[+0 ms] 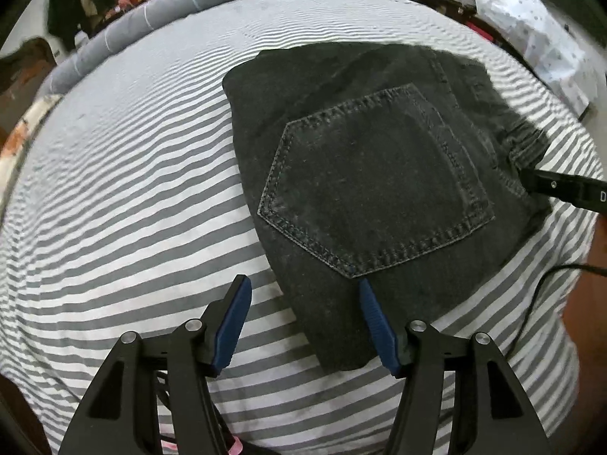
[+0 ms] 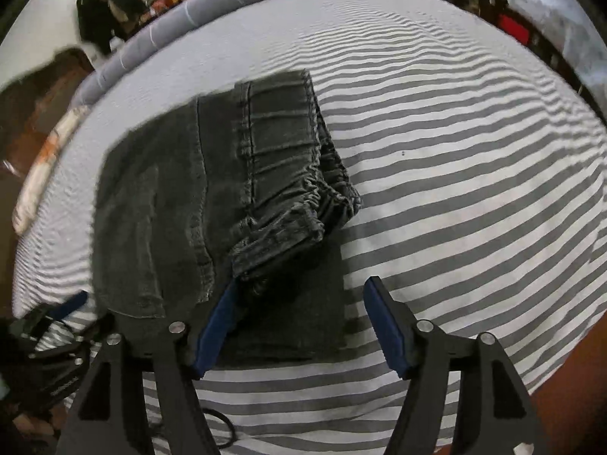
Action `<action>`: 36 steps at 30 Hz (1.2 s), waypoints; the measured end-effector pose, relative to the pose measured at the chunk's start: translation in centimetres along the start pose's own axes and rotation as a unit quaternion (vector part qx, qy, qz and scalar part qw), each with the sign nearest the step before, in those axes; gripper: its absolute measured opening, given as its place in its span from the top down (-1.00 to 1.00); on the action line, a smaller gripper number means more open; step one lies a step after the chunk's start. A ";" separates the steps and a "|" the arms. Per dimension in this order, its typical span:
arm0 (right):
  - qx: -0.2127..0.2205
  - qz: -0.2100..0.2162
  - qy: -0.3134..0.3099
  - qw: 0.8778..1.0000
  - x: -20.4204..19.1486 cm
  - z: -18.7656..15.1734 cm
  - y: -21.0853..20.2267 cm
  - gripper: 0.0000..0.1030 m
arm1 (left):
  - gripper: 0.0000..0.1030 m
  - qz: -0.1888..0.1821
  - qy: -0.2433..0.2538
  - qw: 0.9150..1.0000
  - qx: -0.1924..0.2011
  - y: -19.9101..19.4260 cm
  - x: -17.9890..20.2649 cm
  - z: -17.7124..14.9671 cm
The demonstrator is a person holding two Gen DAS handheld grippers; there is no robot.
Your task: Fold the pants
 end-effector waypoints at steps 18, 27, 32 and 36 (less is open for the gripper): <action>0.030 0.204 0.028 0.978 2.3 0.8 0.6 -0.29 | -0.18 -0.170 -0.133 0.976 -0.030 1.2 -3.3 3.5; 0.051 0.277 0.055 0.958 2.0 3.8 2.5 -0.31 | -0.33 -0.202 -0.170 0.964 -0.036 2.6 -3.1 5.4; 0.049 0.257 0.035 0.964 0.8 5.4 3.6 -0.31 | -0.40 -0.200 -0.169 0.965 -0.021 3.0 -2.8 6.2; 0.038 0.243 0.028 0.969 0.4 5.6 3.9 -0.15 | -0.49 -0.183 -0.151 0.971 -0.015 2.9 -2.1 6.1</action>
Point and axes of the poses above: each gripper's, at about its wrist camera, not at the fingertips, and y roughly the way its jaws point, x to its right, z to its top, the point moved 9 cm from there along y, roughly the way its jaws point, and after that the axes turned 8 degrees about -y, right-handed, at the moved point
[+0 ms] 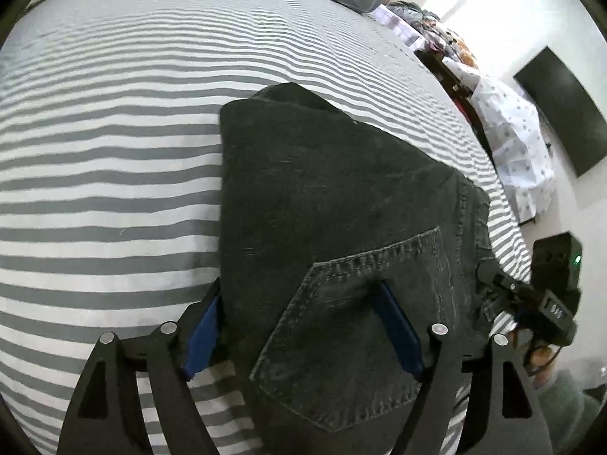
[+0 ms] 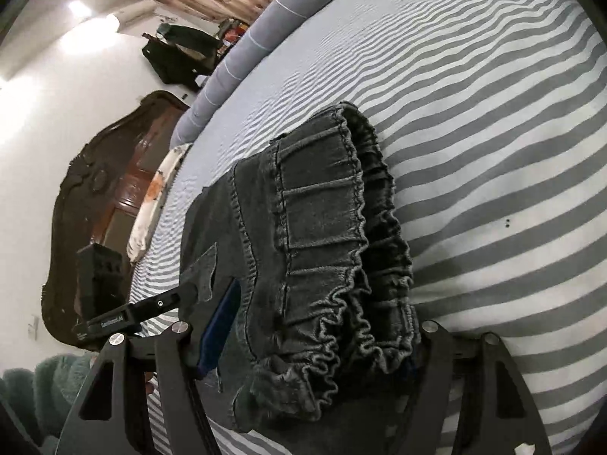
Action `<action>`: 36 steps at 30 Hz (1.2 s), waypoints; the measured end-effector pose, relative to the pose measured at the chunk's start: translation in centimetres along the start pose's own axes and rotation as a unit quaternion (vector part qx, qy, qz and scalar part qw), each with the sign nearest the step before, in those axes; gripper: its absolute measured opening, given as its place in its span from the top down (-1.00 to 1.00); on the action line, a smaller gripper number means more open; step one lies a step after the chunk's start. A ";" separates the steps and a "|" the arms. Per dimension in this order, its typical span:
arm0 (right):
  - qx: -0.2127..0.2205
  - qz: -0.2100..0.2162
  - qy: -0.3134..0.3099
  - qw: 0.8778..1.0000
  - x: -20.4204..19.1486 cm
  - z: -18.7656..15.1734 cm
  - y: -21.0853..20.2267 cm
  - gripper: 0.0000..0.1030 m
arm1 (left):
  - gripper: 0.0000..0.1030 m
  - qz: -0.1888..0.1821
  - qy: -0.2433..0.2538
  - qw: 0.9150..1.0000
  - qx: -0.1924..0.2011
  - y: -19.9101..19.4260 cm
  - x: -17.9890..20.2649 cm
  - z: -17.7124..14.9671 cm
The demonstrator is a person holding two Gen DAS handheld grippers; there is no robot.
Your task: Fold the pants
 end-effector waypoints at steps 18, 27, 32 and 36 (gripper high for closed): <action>-0.023 -0.033 0.038 0.998 -0.1 -0.3 0.8 0.27 | 0.05 0.039 0.035 0.999 0.003 -0.3 0.4 -0.9; -0.009 -0.082 0.008 0.997 -3.1 0.7 -0.5 0.50 | 0.63 0.029 0.042 0.999 0.014 -1.7 0.8 -0.5; -0.004 -0.092 0.001 0.996 -5.7 1.5 -1.3 0.52 | 0.69 0.020 0.041 0.999 0.019 -3.3 1.3 -0.4; -0.008 -0.089 -0.020 0.996 -8.8 2.6 -1.1 0.52 | 0.69 0.020 0.041 0.998 0.035 -5.7 0.5 0.5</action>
Point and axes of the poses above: each gripper's, at about its wrist camera, not at the fingertips, and y roughly the way its jaws point, x to its right, z to its top, the point moved 9 cm from there along y, roughly the way its jaws point, and after that the axes turned 8 degrees about -y, right-handed, at the moved point
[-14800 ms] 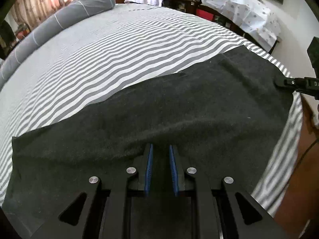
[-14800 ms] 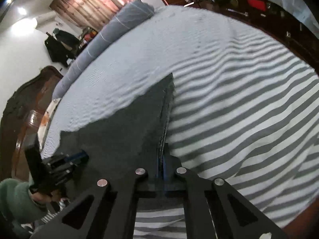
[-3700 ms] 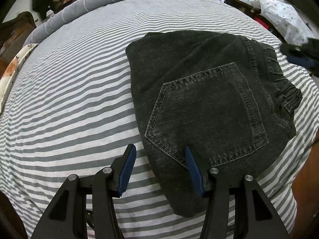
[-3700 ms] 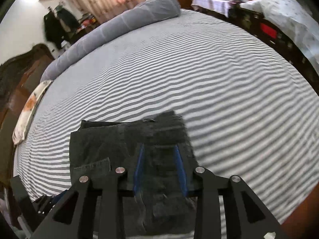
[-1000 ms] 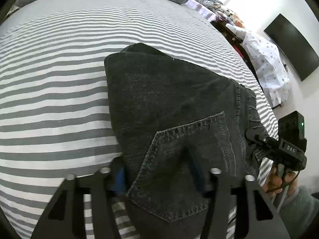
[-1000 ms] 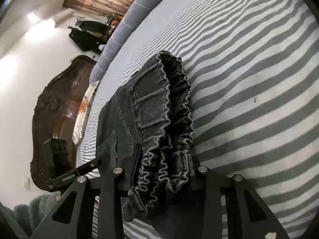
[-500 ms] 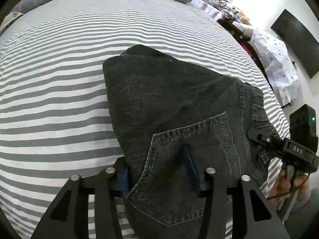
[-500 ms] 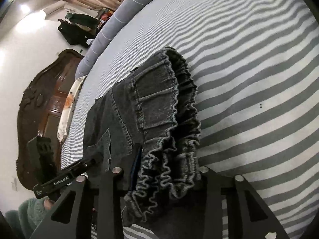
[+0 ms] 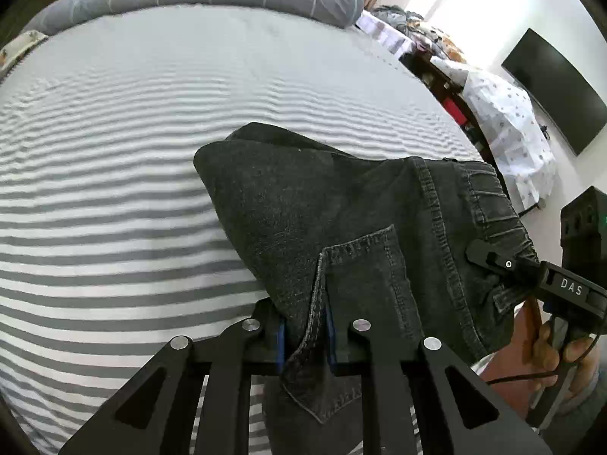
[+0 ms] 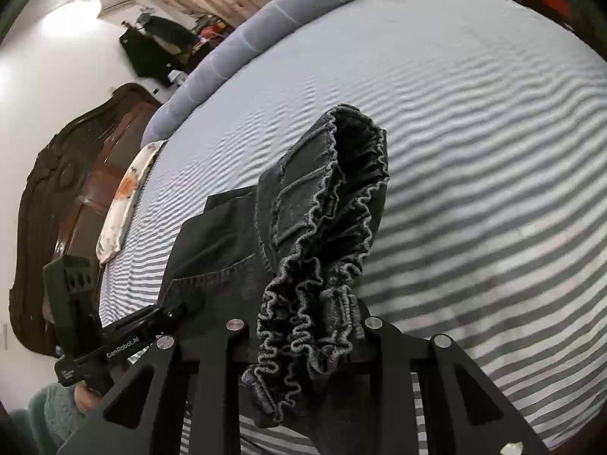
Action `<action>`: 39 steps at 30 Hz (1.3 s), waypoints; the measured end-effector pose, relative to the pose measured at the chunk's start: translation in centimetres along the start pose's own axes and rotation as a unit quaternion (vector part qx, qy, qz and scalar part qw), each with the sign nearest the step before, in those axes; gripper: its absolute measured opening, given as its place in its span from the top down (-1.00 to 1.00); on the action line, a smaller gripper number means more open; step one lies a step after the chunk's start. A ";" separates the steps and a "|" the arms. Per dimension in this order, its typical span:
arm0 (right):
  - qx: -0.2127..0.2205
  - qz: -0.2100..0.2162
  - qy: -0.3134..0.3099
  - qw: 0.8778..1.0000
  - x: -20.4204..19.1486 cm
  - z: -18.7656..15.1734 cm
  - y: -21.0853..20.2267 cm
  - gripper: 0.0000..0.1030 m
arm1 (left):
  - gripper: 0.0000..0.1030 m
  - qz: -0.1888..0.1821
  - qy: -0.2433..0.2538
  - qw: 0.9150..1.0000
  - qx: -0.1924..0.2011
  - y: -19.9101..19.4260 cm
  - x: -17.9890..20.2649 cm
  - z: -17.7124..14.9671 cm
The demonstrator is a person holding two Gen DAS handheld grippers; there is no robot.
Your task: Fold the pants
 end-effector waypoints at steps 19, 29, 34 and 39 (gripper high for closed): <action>-0.029 0.070 -0.058 0.995 -15.8 8.2 13.4 0.53 | 0.69 0.108 -0.035 0.992 0.060 -6.9 -15.3 9.7; -0.065 0.049 -0.023 0.996 -14.8 8.5 21.0 0.51 | 0.69 0.137 -0.045 0.989 0.032 -2.9 -20.5 11.9; -0.070 0.007 -0.024 0.997 -12.8 7.3 21.9 0.09 | 0.33 0.173 -0.030 0.984 0.034 -1.2 -21.7 10.6; -0.062 -0.024 -0.056 0.996 -12.1 6.0 20.4 -0.19 | 0.08 0.219 0.008 0.975 0.045 -1.4 -21.8 9.0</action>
Point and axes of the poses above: each gripper's, at about its wrist camera, not at the fingertips, and y roughly the way its jaws point, x to its right, z to its top, the point moved 9 cm from there along y, roughly the way its jaws point, and after that the axes turned 8 degrees about -y, right-handed, at the moved point
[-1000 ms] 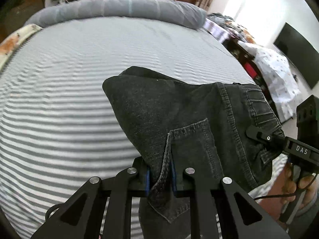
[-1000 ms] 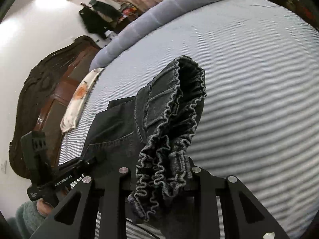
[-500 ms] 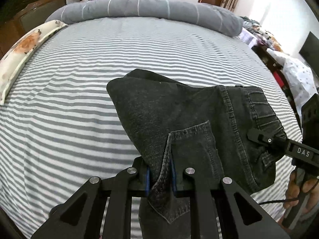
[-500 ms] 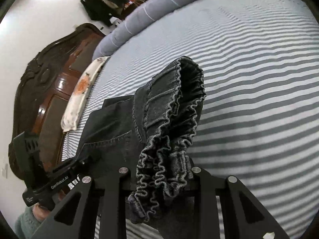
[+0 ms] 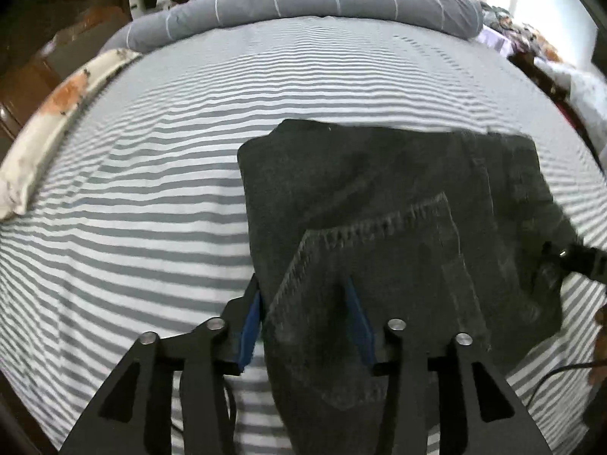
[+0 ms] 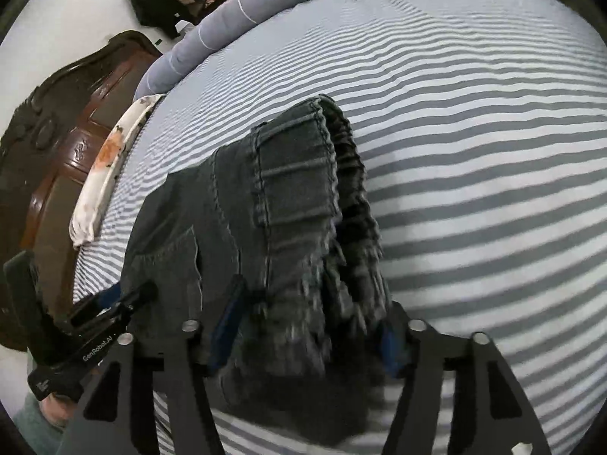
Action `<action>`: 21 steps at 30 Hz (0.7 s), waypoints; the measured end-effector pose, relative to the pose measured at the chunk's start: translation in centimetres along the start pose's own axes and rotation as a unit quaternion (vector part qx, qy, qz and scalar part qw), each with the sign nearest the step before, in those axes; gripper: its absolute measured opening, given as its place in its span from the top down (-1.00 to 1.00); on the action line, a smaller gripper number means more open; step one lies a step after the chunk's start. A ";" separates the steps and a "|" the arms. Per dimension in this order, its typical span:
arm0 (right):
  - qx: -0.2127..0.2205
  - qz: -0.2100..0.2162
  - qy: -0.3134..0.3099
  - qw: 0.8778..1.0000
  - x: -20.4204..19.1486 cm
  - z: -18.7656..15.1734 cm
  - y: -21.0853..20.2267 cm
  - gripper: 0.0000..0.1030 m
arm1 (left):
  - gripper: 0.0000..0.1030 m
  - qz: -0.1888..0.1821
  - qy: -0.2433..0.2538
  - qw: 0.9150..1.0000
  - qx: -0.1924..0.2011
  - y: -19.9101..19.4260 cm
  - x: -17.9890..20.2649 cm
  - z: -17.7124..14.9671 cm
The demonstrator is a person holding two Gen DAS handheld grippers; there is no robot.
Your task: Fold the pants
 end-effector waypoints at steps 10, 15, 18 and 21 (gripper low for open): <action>-0.003 -0.048 -0.047 0.998 -0.3 -3.9 -2.1 -0.24 | -0.02 0.021 -0.006 1.000 0.008 -1.9 -0.4 -5.4; -0.020 -0.067 -0.044 0.997 0.2 -4.3 -0.9 -0.26 | -0.06 0.019 -0.026 0.999 0.000 -1.9 -0.8 -6.4; -0.026 -0.084 -0.057 0.995 0.0 -4.4 -0.6 -0.26 | -0.09 0.020 -0.032 0.999 0.000 -1.7 -1.0 -6.4; -0.030 -0.092 -0.060 0.993 -0.2 -4.3 -0.5 -0.27 | -0.09 0.019 -0.040 0.999 -0.006 -1.8 -1.1 -6.3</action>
Point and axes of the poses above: each gripper's, at about its wrist camera, not at the fingertips, and y roughly the way its jaws point, x to its right, z to its top, the point moved 9 cm from there along y, roughly the way its jaws point, and after that the axes turned 8 degrees about -y, right-handed, at the moved point
